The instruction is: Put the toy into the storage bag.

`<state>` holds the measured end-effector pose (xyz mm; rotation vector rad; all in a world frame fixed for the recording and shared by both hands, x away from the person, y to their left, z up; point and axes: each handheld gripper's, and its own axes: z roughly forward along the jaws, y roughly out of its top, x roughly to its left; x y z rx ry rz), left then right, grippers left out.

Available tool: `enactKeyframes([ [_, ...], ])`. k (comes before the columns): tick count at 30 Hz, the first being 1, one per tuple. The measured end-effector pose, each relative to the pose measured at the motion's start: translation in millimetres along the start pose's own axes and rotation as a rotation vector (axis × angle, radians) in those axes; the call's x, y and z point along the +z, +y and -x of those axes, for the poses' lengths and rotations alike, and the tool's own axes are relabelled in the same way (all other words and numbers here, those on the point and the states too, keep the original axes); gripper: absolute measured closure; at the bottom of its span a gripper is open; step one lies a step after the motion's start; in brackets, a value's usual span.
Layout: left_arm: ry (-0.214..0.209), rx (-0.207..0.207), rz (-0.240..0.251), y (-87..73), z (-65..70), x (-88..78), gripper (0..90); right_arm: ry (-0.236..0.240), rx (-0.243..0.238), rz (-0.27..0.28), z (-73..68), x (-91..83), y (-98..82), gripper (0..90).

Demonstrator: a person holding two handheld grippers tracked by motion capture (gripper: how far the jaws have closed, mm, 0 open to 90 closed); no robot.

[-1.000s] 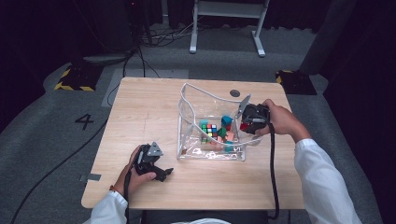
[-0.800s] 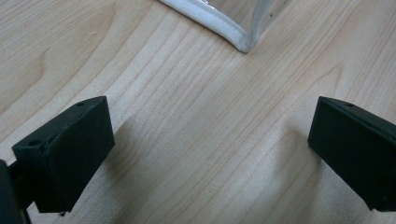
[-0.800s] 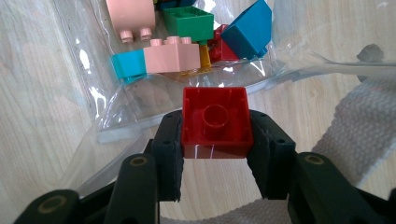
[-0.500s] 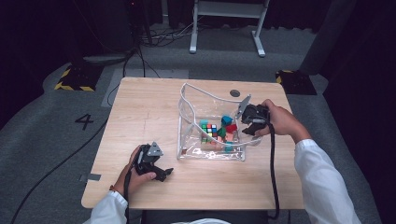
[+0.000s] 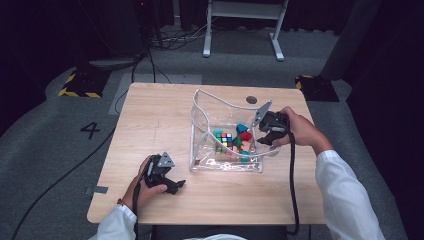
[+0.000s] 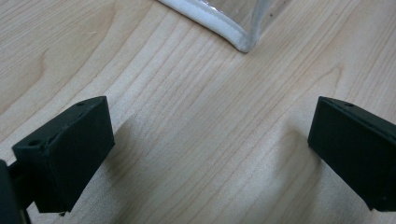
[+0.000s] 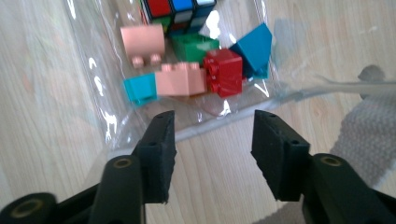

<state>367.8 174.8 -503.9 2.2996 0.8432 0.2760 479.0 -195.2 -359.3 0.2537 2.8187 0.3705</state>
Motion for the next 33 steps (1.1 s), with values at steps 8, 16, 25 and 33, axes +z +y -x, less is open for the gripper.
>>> enactKeyframes([
  [8,0.0,-0.002,0.0,0.0,0.1,0.0,0.4,-0.01,0.017,0.154,-2.7,-5.3,3.0,38.0],
  [16,0.0,0.0,0.0,0.0,0.0,0.0,0.4,-0.099,0.044,0.277,-8.2,-13.0,8.9,29.5],
  [25,0.0,-0.001,0.0,0.0,0.0,0.0,0.4,-0.157,0.126,0.397,-13.5,-22.2,6.8,24.4],
  [33,0.0,-0.002,0.0,0.0,0.1,0.0,0.4,-0.208,0.176,0.441,-14.4,-36.5,-1.5,23.3],
])
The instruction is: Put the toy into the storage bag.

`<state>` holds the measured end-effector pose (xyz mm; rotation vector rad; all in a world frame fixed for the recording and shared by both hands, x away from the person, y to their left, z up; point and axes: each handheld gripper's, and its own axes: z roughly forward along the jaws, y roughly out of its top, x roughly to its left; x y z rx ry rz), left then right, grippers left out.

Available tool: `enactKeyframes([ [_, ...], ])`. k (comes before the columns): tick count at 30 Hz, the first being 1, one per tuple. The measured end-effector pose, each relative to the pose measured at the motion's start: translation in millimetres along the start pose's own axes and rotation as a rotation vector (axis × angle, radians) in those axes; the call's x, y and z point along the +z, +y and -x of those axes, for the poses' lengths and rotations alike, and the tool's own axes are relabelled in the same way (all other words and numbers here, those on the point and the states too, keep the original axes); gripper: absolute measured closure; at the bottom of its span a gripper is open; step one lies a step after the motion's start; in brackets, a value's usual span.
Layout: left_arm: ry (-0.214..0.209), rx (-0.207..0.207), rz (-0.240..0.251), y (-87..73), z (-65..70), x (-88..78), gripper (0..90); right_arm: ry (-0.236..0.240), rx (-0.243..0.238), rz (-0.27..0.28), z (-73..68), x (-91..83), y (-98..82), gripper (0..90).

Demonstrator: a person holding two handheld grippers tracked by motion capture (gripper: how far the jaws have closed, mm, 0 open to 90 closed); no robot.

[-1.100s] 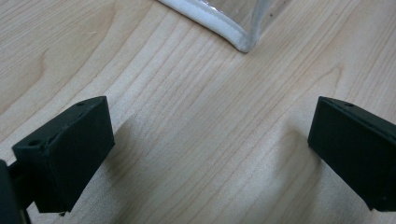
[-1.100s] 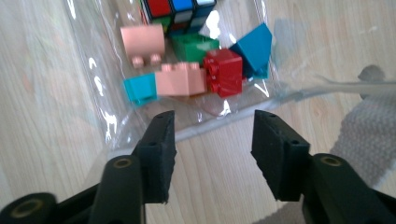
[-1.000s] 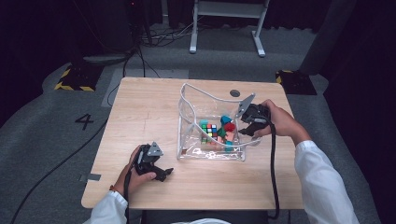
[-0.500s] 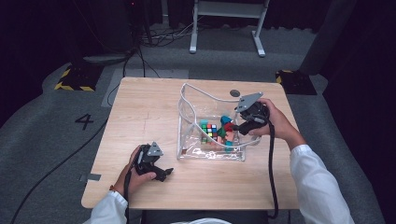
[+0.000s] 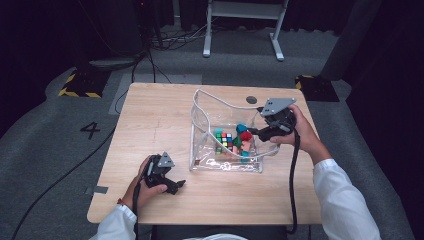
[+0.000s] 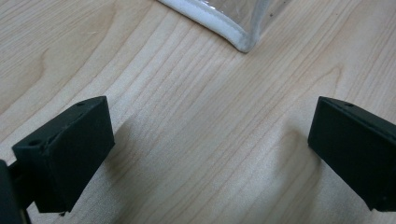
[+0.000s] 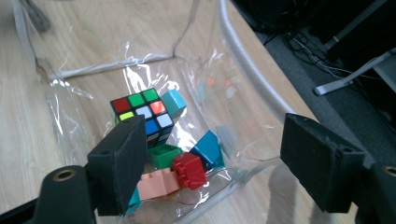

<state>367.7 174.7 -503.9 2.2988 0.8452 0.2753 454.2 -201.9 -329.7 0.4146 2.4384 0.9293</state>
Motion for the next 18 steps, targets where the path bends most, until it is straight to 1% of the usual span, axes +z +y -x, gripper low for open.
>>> enactKeyframes([
  [2,0.0,0.0,0.0,0.0,0.0,0.0,0.4,-0.012,0.017,0.018,2.7,-4.7,-1.6,23.0],
  [3,0.0,0.0,0.0,0.0,0.0,0.0,0.4,-0.029,0.029,0.023,4.2,-7.5,-2.7,22.8],
  [5,0.0,0.0,0.0,0.0,0.0,0.0,0.4,-0.038,0.04,0.033,6.3,-11.7,-4.3,22.5],
  [7,0.0,0.0,0.0,0.0,0.0,0.0,0.4,-0.06,0.053,0.043,8.4,-16.7,-6.7,22.5],
  [8,0.0,0.0,0.0,0.0,0.0,0.0,0.4,-0.064,0.062,0.048,9.2,-18.4,-7.7,22.5],
  [9,0.0,0.0,0.0,0.0,0.0,0.0,0.4,-0.068,0.057,0.053,11.4,-20.3,-9.2,22.5],
  [10,0.0,0.0,0.0,0.0,0.0,0.0,0.4,-0.074,0.077,0.052,11.7,-22.6,-10.1,22.5],
  [11,0.0,0.002,0.0,0.0,-0.1,0.0,0.4,-0.082,0.073,0.058,14.0,-24.8,-11.9,22.5],
  [12,0.0,0.001,0.0,0.0,-0.1,0.0,0.4,-0.088,0.085,0.065,15.6,-27.4,-13.8,22.4],
  [14,0.0,0.0,0.0,0.0,0.0,0.0,0.4,-0.094,0.091,0.069,18.0,-31.4,-16.4,22.1],
  [16,0.0,0.002,0.0,0.1,-0.1,-0.1,0.4,-0.114,0.106,0.073,20.3,-35.4,-19.7,22.1],
  [18,0.0,0.002,0.0,0.0,-0.1,0.0,0.4,-0.119,0.12,0.077,23.1,-39.1,-23.6,22.1],
])
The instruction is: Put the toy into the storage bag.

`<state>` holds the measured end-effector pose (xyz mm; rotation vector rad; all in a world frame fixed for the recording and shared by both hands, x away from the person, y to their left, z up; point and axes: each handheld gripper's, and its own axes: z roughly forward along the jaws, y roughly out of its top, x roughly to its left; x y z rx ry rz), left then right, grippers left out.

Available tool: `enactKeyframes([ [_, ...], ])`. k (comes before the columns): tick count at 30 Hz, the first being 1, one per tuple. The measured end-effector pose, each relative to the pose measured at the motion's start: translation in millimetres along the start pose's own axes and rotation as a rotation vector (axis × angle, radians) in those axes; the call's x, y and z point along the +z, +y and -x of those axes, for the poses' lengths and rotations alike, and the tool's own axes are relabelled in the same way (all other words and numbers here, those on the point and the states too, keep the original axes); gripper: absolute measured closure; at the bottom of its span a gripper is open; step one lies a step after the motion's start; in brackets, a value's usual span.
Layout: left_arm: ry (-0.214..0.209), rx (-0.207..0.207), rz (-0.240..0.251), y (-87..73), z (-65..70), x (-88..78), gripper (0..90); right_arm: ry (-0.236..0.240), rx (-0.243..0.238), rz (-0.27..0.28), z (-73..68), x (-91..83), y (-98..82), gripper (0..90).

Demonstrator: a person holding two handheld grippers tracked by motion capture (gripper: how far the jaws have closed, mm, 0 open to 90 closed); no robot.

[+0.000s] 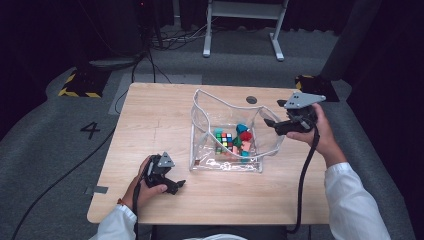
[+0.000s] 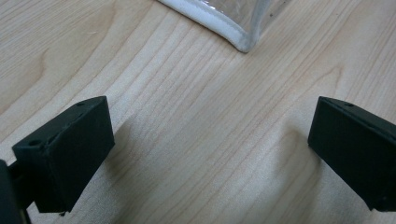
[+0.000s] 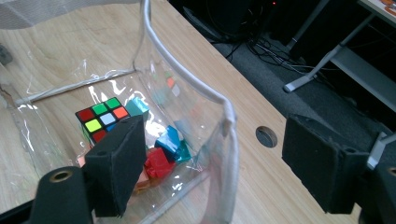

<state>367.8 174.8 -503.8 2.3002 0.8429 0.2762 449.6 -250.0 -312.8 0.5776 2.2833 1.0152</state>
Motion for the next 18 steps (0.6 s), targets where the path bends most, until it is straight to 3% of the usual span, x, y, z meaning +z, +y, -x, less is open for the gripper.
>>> enactKeyframes([
  [18,0.0,-0.002,0.0,0.0,0.1,0.0,0.4,-0.078,0.09,0.023,18.7,-25.0,-31.6,22.0],
])
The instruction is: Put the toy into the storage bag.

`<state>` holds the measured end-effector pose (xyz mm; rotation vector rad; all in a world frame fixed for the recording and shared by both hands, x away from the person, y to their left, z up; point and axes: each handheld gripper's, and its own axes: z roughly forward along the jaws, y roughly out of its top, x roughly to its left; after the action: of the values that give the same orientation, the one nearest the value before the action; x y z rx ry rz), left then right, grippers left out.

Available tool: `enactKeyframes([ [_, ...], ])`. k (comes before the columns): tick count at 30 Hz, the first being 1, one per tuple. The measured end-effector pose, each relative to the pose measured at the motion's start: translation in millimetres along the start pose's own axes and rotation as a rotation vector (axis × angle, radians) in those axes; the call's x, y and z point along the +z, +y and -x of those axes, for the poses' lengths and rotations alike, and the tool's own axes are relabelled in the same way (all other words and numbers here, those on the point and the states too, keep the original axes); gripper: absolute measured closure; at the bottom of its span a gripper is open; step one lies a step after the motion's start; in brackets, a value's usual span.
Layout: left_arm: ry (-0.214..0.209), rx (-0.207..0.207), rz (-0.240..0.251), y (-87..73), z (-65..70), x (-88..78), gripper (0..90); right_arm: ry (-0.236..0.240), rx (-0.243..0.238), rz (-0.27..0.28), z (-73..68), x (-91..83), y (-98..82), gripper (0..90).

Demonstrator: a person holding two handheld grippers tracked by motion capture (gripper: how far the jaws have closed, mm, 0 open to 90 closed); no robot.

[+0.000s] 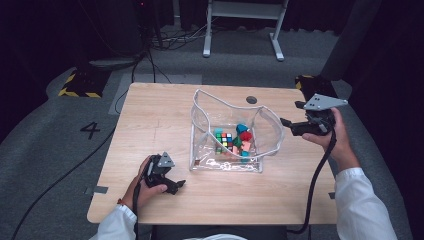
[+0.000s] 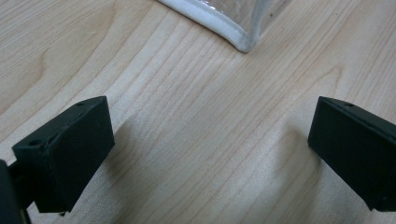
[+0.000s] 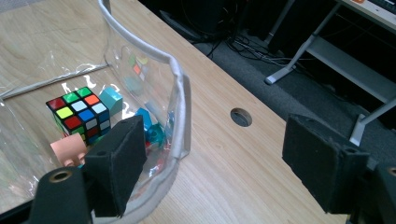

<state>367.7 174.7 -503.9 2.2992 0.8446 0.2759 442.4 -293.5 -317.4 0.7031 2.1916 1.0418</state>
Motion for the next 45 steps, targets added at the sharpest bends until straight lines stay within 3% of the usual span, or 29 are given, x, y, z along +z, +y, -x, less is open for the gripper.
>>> enactKeyframes([
  [13,0.0,0.0,0.0,0.0,0.0,0.0,0.4,-0.026,0.066,0.0,9.9,-11.1,-21.2,21.8],
  [20,0.0,-0.001,0.0,0.0,0.0,0.0,0.4,-0.04,0.058,-0.034,8.4,-6.6,-33.0,21.7],
  [34,0.0,-0.001,0.0,0.0,0.0,0.0,0.4,-0.019,0.071,-0.098,-1.6,7.8,-59.3,21.6],
  [45,0.0,0.0,0.0,0.0,0.0,0.0,0.4,0.006,0.054,-0.158,-15.5,18.1,-77.7,21.4],
])
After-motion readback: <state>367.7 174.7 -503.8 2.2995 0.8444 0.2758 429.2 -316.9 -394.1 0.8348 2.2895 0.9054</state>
